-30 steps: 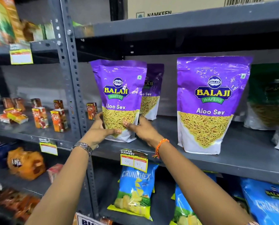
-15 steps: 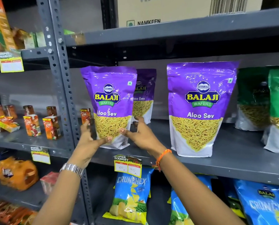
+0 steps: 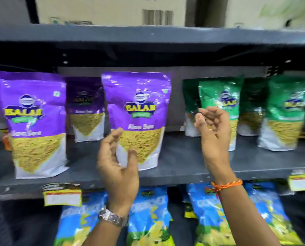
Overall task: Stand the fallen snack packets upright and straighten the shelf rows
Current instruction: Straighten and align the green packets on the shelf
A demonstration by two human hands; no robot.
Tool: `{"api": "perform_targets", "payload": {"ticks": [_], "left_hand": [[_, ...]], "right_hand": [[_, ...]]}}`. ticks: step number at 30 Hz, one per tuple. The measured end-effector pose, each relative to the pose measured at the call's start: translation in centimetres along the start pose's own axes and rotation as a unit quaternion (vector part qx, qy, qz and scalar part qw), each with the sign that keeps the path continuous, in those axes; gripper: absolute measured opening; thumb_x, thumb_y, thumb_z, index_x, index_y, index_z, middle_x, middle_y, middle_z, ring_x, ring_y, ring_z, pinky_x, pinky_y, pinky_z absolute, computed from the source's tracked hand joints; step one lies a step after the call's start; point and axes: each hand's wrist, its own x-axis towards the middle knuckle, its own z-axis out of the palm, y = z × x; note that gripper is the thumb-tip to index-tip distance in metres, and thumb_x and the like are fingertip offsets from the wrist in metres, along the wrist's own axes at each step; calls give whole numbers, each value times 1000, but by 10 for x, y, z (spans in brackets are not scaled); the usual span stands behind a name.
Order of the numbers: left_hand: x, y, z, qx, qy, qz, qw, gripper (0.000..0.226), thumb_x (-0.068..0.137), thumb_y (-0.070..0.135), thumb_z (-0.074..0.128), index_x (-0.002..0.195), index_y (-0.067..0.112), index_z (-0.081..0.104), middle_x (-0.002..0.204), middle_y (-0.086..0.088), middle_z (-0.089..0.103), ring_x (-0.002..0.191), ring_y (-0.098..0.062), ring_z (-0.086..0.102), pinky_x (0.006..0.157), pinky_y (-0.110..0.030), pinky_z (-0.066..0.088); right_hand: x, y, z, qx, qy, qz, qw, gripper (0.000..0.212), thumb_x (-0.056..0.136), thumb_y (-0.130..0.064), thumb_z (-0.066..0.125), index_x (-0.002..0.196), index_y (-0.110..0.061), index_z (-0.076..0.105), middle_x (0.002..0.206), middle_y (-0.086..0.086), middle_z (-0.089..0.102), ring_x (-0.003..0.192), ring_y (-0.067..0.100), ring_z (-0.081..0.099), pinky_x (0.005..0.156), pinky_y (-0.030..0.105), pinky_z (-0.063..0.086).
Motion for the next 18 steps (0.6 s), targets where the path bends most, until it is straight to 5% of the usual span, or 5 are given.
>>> {"api": "perform_targets", "payload": {"ticks": [5, 8, 10, 13, 18], "left_hand": [[-36, -19, 108, 10, -205, -113, 972, 63, 70, 17, 76, 128, 28, 53, 131, 9, 61, 124, -7, 59, 110, -25, 41], [-33, -47, 174, 73, -303, -252, 916, 86, 65, 24, 86, 140, 16, 46, 135, 3, 54, 123, -16, 55, 111, -34, 43], [-25, -65, 207, 120, -309, -310, 891, 93, 53, 33, 88, 135, 13, 49, 136, -4, 59, 122, -23, 59, 107, -41, 48], [-18, -84, 236, 193, -307, -333, 871, 73, 55, 30, 91, 117, 11, 55, 121, -3, 65, 111, -22, 62, 98, -34, 51], [-9, -99, 252, 200, -289, -295, 889, 83, 28, 40, 94, 105, 16, 74, 105, 2, 77, 100, -16, 72, 94, -34, 58]], "right_hand": [[55, 24, -114, -84, 71, 49, 993, 43, 82, -17, 78, 114, -20, 49, 110, 3, 57, 101, 15, 56, 88, 21, 49], [94, 52, -167, -166, 40, 125, 977, 71, 67, -38, 84, 122, -18, 44, 120, 4, 50, 114, 21, 52, 101, 34, 46], [111, 75, -186, -204, -30, 193, 959, 73, 74, -26, 84, 132, -11, 42, 126, 6, 49, 126, 26, 51, 107, 38, 43], [125, 112, -193, -212, -133, 256, 934, 75, 82, -4, 75, 143, -2, 32, 141, 17, 49, 133, 29, 47, 100, 29, 43], [135, 128, -176, -213, -293, 291, 885, 75, 84, 4, 71, 145, 3, 28, 140, 21, 53, 118, 23, 58, 96, 29, 51]]}}
